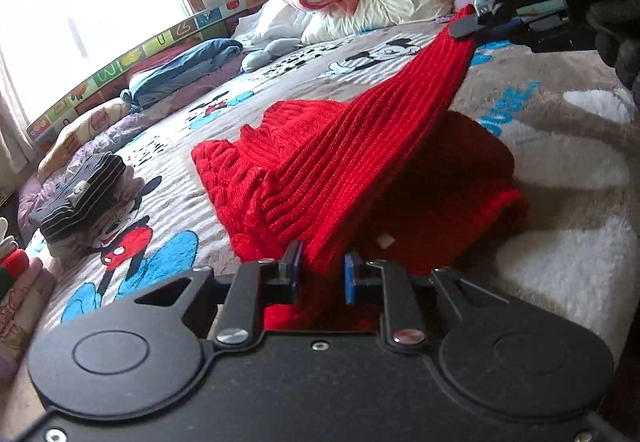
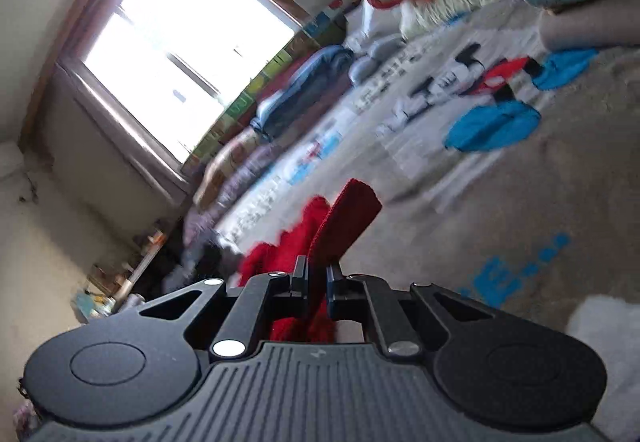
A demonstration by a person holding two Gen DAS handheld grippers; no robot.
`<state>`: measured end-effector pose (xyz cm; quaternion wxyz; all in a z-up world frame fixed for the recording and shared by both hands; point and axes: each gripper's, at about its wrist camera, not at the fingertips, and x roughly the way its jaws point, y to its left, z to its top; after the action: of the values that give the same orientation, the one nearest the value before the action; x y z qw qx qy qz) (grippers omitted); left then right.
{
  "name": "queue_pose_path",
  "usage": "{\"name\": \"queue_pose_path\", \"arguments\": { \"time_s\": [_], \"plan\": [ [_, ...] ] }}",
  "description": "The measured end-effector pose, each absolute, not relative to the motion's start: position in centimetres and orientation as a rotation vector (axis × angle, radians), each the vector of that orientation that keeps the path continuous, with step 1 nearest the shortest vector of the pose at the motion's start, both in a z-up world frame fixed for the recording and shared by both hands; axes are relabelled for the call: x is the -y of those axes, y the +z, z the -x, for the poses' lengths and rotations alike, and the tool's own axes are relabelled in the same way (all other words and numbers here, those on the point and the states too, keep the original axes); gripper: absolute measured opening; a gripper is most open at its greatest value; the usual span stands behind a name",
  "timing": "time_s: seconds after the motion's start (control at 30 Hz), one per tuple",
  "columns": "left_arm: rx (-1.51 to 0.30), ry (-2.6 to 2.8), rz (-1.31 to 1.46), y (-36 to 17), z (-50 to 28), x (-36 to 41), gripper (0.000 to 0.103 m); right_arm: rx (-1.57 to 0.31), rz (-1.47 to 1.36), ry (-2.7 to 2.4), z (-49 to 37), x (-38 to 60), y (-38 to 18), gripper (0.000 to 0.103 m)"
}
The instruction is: Fold clothes
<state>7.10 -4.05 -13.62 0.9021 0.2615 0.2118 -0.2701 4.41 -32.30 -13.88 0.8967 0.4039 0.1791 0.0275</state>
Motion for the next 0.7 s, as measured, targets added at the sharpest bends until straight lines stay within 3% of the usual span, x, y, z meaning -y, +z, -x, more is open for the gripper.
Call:
{"name": "queue_pose_path", "arguments": {
  "time_s": [0.17, 0.2, 0.3, 0.5, 0.7],
  "plan": [
    [-0.485, -0.626, -0.418, -12.2, -7.2, 2.2, 0.019, -0.415, -0.924, 0.083, -5.1, 33.1, -16.7, 0.021],
    [-0.48, -0.637, -0.35, -11.4, -7.3, 1.1, 0.019, -0.406, -0.94, 0.1, -5.2, 33.2, -17.0, 0.032],
    [-0.448, -0.625, -0.141, -9.3, -7.9, -2.2, 0.019, -0.378, -1.002, 0.128, -5.2, 33.9, -17.6, 0.054],
    [-0.491, -0.448, 0.018, -9.2, -11.1, -4.1, 0.019, -0.351, -1.111, 0.138, -5.3, 35.0, -19.1, 0.053],
    [-0.519, -0.448, -0.08, -8.4, -15.3, -0.8, 0.019, -0.346, -1.123, 0.159, -5.4, 35.2, -19.9, 0.05]
  ]
}}
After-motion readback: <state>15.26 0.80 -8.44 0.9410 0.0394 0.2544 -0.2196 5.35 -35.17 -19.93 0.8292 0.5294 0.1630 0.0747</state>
